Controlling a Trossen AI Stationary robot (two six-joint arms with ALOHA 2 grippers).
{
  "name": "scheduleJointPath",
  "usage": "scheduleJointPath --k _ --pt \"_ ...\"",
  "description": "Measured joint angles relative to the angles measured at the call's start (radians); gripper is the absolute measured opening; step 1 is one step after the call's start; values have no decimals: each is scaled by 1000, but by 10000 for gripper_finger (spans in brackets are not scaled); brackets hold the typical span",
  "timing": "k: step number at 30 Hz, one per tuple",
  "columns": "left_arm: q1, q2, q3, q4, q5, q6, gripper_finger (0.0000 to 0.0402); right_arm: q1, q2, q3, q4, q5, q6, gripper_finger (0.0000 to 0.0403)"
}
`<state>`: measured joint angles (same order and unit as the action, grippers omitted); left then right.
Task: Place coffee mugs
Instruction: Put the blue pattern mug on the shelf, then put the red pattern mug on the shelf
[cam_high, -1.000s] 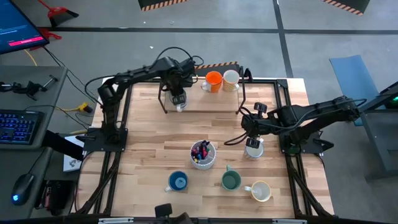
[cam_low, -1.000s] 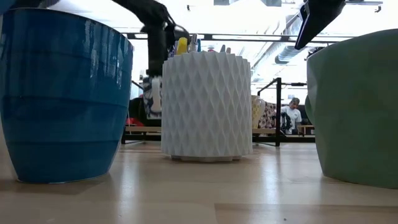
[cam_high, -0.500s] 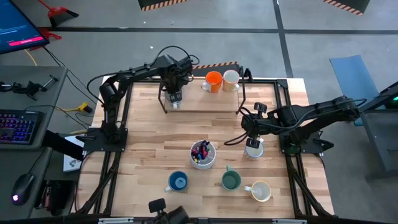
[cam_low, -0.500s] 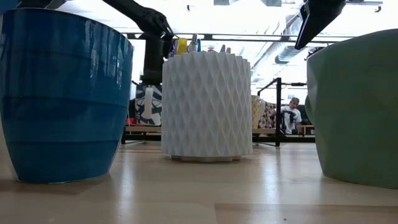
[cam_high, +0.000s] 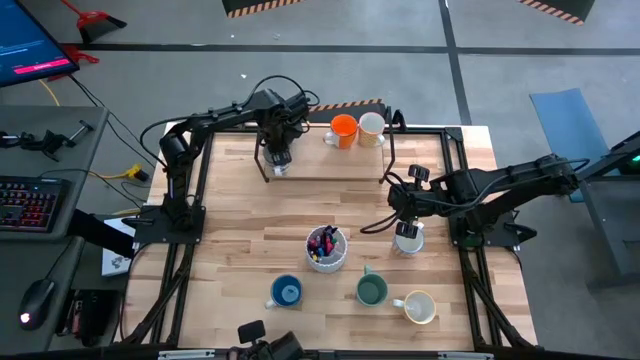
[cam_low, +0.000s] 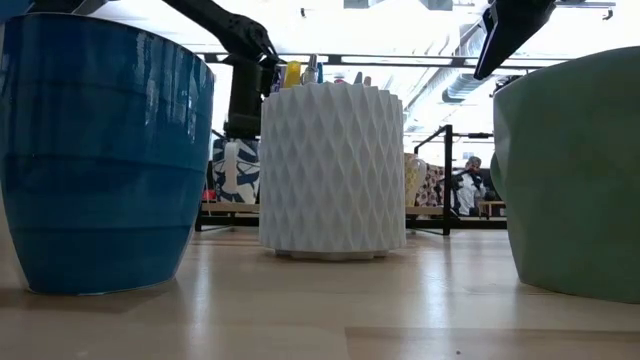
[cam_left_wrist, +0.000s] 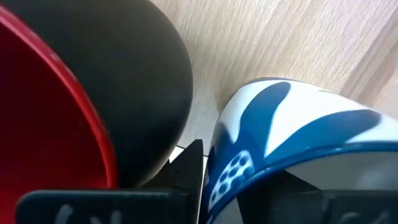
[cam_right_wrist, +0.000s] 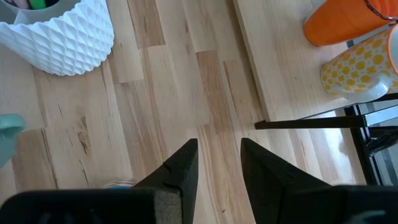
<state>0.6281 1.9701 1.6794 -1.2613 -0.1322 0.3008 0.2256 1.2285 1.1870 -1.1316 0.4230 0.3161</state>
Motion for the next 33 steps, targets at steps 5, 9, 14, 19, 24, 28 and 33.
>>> scheduleJointPath --k 5,9,14,19,24,28,33 --pt "0 -5 -1 -5 0 -12 92 0 0 0 0 -5 11 99" --pt "0 -29 -1 -24 -7 -11 100 0 0 -1 2 -8 23 99" --pt "0 -99 -1 -31 -7 -11 103 0 0 -54 23 -9 21 99" --pt "-9 -205 -1 -29 -2 -11 103 -2 0 -126 60 -7 18 99" --pt "-36 -349 -1 -26 107 -27 103 -3 0 -144 67 -13 17 99" --pt "-77 -467 -1 -45 212 -54 104 -3 -1 -144 52 -54 22 99" --pt "-135 -582 -1 -91 273 -100 104 -3 2 -144 -69 -93 114 99"
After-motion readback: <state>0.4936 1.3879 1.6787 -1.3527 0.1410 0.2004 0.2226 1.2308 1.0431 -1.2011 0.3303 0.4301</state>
